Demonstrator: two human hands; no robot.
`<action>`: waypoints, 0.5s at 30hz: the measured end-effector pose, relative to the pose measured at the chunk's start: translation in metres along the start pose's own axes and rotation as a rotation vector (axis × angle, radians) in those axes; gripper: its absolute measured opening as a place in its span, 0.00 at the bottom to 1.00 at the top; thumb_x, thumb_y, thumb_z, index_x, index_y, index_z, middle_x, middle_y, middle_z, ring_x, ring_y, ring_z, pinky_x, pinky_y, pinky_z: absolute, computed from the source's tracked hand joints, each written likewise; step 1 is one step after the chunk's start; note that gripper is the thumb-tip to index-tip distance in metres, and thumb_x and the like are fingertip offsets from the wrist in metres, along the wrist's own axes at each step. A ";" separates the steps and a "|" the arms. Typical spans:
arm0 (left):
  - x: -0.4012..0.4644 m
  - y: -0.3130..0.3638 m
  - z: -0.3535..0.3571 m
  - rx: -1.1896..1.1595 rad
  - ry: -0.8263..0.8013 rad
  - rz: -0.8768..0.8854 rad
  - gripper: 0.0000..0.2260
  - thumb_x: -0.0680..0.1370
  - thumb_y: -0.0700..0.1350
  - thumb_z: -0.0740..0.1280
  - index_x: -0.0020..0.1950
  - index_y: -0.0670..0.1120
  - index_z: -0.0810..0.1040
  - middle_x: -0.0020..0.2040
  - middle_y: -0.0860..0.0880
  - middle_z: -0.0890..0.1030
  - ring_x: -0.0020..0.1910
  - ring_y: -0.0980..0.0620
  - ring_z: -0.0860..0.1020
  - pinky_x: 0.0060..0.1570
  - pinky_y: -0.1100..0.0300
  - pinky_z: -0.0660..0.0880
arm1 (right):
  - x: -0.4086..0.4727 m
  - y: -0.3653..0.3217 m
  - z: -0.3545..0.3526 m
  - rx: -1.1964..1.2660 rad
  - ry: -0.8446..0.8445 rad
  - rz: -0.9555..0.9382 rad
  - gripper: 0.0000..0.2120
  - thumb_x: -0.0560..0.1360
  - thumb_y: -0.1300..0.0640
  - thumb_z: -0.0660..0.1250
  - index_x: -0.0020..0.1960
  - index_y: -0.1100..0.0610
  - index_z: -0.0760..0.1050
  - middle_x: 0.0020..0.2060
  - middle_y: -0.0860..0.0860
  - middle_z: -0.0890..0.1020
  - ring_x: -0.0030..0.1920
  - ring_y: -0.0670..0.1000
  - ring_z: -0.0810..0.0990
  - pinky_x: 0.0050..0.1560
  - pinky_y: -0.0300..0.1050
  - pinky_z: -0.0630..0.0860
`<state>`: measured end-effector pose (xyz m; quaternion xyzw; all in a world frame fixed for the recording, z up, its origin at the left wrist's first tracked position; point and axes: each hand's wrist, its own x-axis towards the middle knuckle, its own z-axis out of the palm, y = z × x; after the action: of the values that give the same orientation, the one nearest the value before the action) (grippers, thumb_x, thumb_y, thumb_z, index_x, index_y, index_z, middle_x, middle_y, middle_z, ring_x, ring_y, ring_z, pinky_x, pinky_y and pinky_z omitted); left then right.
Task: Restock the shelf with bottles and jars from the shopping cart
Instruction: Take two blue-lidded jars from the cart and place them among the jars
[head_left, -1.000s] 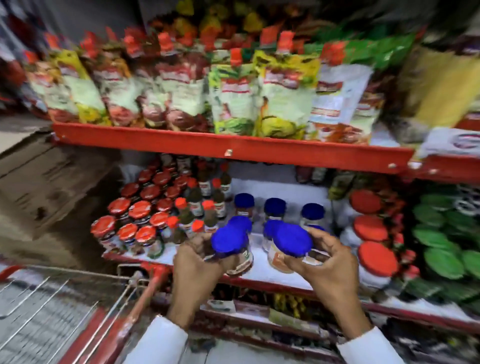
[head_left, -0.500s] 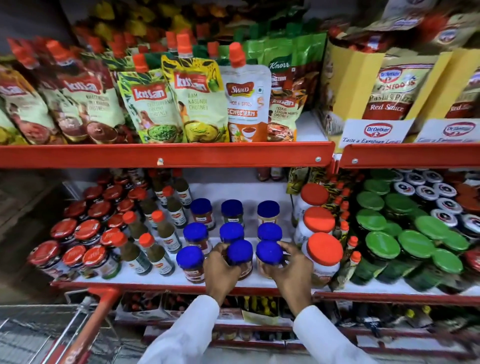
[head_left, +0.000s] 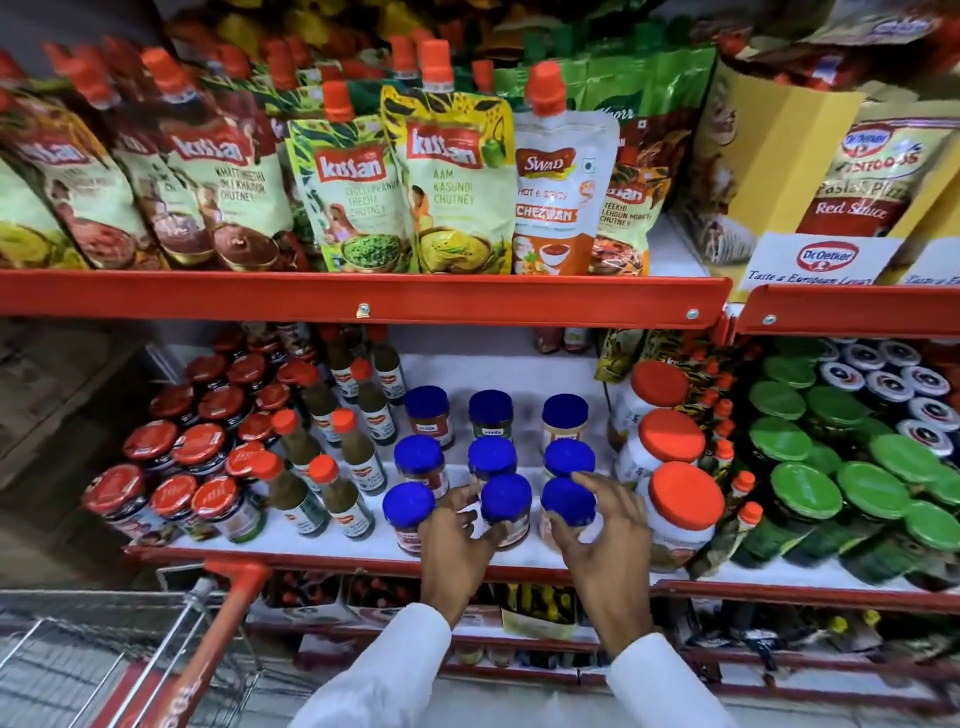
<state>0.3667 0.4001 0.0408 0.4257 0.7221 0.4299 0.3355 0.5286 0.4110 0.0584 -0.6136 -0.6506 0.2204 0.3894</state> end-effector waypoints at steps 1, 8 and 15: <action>0.000 -0.001 -0.003 -0.003 0.004 -0.007 0.24 0.69 0.40 0.78 0.63 0.46 0.77 0.55 0.51 0.81 0.52 0.49 0.81 0.49 0.61 0.78 | 0.000 -0.010 0.002 -0.007 -0.032 -0.050 0.21 0.70 0.62 0.73 0.62 0.53 0.77 0.58 0.53 0.80 0.58 0.54 0.77 0.59 0.50 0.76; 0.001 -0.004 -0.009 0.066 -0.021 0.038 0.14 0.72 0.41 0.75 0.57 0.45 0.82 0.51 0.52 0.85 0.44 0.57 0.83 0.38 0.75 0.76 | 0.025 -0.048 0.032 -0.221 -0.424 -0.053 0.18 0.71 0.72 0.58 0.53 0.55 0.75 0.41 0.54 0.80 0.42 0.56 0.77 0.38 0.42 0.70; 0.002 -0.001 -0.014 0.111 -0.033 0.076 0.14 0.75 0.33 0.67 0.59 0.43 0.80 0.48 0.51 0.84 0.39 0.63 0.79 0.33 0.78 0.71 | 0.029 -0.047 0.040 -0.245 -0.399 0.007 0.17 0.70 0.71 0.63 0.55 0.55 0.77 0.43 0.55 0.83 0.43 0.55 0.81 0.41 0.43 0.75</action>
<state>0.3535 0.3969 0.0452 0.4779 0.7225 0.3946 0.3066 0.4696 0.4396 0.0765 -0.6028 -0.7345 0.2580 0.1747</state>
